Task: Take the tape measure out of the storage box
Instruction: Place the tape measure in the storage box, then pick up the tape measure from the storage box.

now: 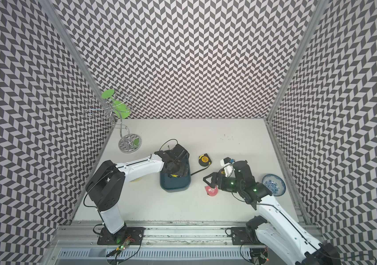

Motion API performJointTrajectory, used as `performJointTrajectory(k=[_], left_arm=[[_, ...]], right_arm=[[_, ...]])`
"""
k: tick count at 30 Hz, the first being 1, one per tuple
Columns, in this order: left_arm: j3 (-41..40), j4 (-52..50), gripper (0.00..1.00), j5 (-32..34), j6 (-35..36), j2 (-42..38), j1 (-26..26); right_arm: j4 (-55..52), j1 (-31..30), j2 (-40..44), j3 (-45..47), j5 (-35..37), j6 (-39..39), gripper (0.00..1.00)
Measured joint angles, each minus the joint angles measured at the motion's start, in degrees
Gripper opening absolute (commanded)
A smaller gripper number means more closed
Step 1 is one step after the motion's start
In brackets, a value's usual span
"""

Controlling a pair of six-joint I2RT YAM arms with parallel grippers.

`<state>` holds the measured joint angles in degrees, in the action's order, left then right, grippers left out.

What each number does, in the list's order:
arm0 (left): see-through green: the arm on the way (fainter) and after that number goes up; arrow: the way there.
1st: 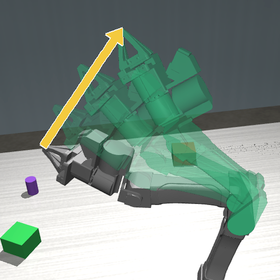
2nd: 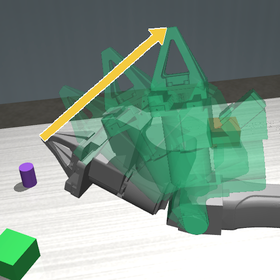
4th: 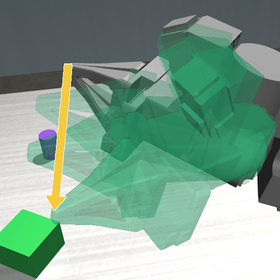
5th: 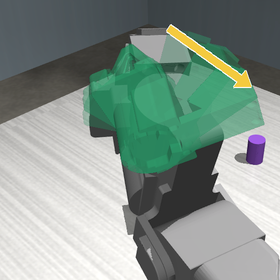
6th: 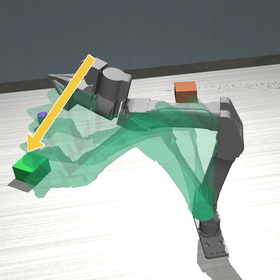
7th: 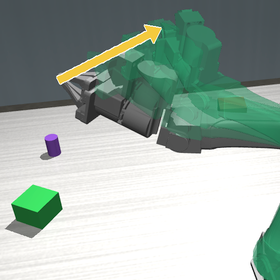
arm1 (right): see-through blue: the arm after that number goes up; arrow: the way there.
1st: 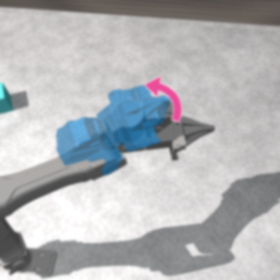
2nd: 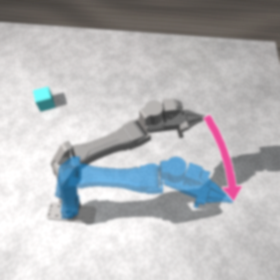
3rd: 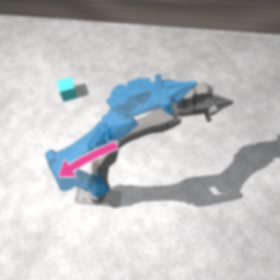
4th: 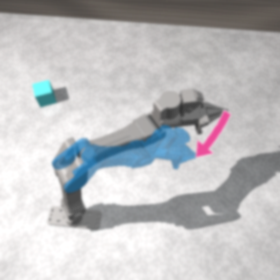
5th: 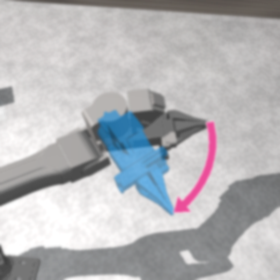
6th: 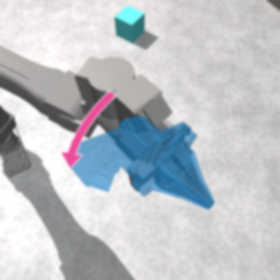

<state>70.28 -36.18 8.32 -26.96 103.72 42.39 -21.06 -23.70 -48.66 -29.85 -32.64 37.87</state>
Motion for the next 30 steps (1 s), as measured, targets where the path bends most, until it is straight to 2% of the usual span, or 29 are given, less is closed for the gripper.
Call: performJointTrajectory(k=[11, 22, 27, 30], left_arm=[[6.45, -7.63, 1.0, 2.36, 0.11, -1.33, 1.22], [6.73, -9.62, 0.97, 2.38, 0.15, 1.68, 2.49], [6.73, -9.6, 0.88, 2.71, 0.24, 3.13, 2.58], [6.73, -9.57, 0.78, 3.21, 0.15, 3.45, 2.58]], right_arm=[[0.24, 0.02, -0.17, 0.0, 0.07, -0.37, 1.0], [0.46, 0.02, -2.14, 0.0, -0.17, -0.68, 1.0], [0.44, 0.13, -2.14, 0.0, -0.15, -0.83, 0.99], [0.44, 0.22, -2.14, 0.0, -0.15, -0.81, 1.0]])
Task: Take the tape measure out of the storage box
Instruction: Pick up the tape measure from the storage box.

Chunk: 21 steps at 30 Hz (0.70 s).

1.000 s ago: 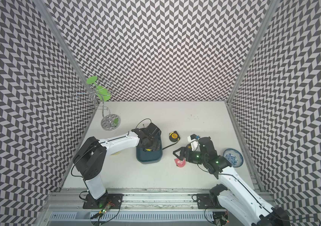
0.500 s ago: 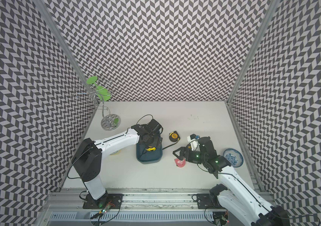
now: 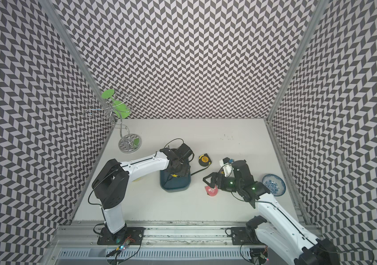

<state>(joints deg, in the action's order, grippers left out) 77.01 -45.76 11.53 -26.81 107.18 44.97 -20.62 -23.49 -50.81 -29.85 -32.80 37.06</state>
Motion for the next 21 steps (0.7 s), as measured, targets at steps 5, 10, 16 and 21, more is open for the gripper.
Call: performJointTrajectory(k=[5, 10, 16, 21], left_arm=[[0.07, 0.15, 0.52, 0.74, -0.55, 0.0, 0.0], [0.74, -0.68, 0.33, 1.2, -1.07, -0.02, 0.0], [3.78, -4.13, 0.25, 1.97, -2.19, -1.44, 0.0], [7.43, -6.62, 0.18, 1.51, -4.83, -5.9, -0.02]], right_arm=[[-0.2, 0.0, 0.11, 0.0, 0.02, 0.0, 1.0], [-0.31, 0.02, 0.52, 0.0, 0.04, 0.0, 1.0], [-0.07, 0.02, 0.63, 0.0, -0.02, 0.02, 1.0], [1.16, 0.02, 0.52, 0.0, -0.33, 0.02, 1.0]])
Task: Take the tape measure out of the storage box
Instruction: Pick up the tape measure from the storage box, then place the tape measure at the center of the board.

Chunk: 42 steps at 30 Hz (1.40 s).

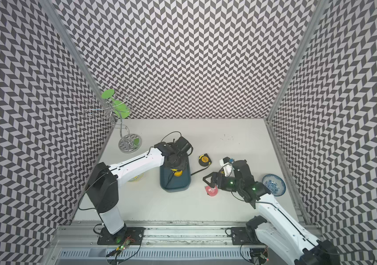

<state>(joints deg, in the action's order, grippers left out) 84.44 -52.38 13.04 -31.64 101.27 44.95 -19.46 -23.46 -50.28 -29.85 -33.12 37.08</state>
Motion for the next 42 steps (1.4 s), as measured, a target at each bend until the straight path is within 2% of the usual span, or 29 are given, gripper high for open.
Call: performJointTrajectory(k=[7, 14, 21, 29, 33, 39, 42], left_arm=[[2.78, 0.66, 0.11, -5.29, -7.74, -4.81, -0.63], [1.95, 6.4, 0.0, -12.33, -18.16, -5.46, -0.72], [-0.39, 12.94, 0.0, -18.34, -26.58, -6.05, -0.72], [-0.52, 17.68, 0.0, -22.47, -32.11, -6.05, -0.72], [-2.16, 20.2, 0.0, -24.33, -34.36, -6.36, -0.72], [-3.69, 21.49, 0.0, -26.03, -36.79, -6.91, -0.72], [-4.09, 22.6, 0.0, -26.62, -37.46, -7.41, -0.68]], right_arm=[[4.42, 0.0, -1.6, -0.55, -0.04, 0.0, 0.99], [13.25, -1.73, -3.32, -1.07, 2.05, 0.68, 1.0], [21.92, -6.58, -7.96, -3.17, 6.47, 1.6, 1.0], [28.11, -9.07, -12.48, -4.83, 10.86, 2.36, 0.95], [30.38, -9.81, -14.05, -5.27, 13.35, 2.93, 0.87], [33.2, -10.49, -15.17, -5.33, 16.76, 3.69, 0.67], [34.38, -10.71, -15.91, -5.35, 17.53, 3.87, 0.63]])
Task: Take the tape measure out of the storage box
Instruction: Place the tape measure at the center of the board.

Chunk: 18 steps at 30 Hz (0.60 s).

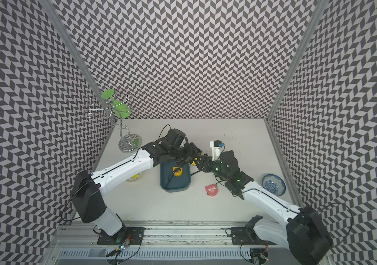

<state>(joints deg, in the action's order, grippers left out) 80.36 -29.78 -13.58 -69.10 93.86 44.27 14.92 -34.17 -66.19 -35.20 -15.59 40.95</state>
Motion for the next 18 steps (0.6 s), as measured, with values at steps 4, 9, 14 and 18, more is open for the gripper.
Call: performJointTrajectory(k=[4, 9, 14, 18], left_arm=[[-0.15, 0.92, 0.0, -0.76, -0.61, -0.37, 0.15], [-0.22, 1.53, 0.0, -0.96, -1.16, -0.37, 0.33], [-0.52, 2.14, 0.66, -0.44, -1.31, -0.37, 0.33], [-0.79, 2.89, 1.0, -0.92, -0.13, -0.52, 0.33]], right_arm=[[1.07, -0.55, -1.03, -0.02, 0.63, 0.42, 0.55], [1.88, -1.07, -1.11, -0.17, 1.14, 0.35, 0.32], [1.7, -1.31, -1.11, -0.15, 2.03, 0.28, 0.22], [0.35, -1.31, -0.66, -0.15, 2.38, 0.68, 0.21]])
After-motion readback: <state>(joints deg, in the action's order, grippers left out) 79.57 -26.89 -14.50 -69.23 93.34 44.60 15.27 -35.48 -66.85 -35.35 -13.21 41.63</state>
